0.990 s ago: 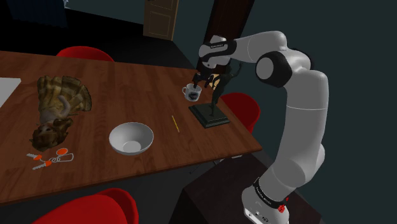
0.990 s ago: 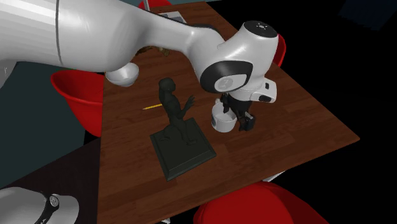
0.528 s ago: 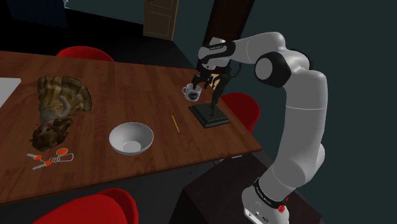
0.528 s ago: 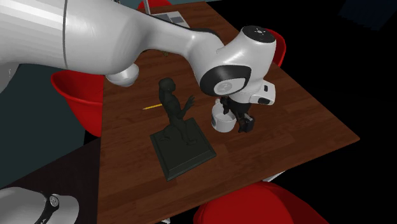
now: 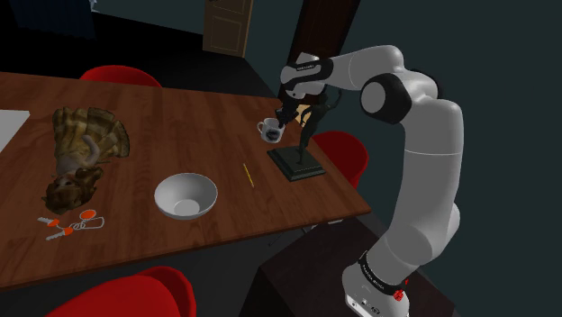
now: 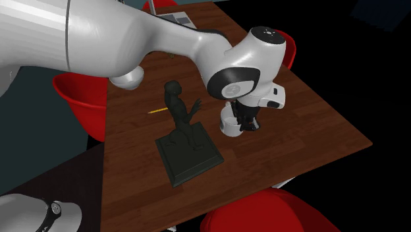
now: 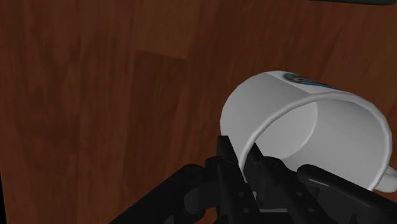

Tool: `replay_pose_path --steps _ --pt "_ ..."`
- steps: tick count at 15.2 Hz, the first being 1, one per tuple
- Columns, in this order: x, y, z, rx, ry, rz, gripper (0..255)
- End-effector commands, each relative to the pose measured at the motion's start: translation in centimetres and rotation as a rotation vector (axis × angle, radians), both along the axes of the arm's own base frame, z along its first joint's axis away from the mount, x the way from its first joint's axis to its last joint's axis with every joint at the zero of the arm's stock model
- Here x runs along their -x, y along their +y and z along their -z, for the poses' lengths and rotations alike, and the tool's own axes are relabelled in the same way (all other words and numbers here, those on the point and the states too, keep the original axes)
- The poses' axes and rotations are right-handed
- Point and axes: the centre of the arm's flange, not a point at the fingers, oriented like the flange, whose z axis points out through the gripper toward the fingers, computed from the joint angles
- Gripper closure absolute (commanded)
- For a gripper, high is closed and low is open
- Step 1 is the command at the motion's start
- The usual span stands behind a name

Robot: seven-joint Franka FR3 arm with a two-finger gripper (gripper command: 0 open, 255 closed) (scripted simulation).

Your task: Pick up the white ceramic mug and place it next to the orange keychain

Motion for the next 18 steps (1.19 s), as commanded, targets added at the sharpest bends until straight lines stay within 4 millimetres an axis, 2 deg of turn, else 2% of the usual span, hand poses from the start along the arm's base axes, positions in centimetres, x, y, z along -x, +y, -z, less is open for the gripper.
replay_pose_path --steps 1,4,18 --pt "0.0 0.2 0.5 -0.002 0.008 -0.002 255" --pt "0.1 0.1 0.5 -0.002 0.008 -0.002 255" --pt "0.1 0.1 -6.9 -0.002 0.008 -0.002 255"
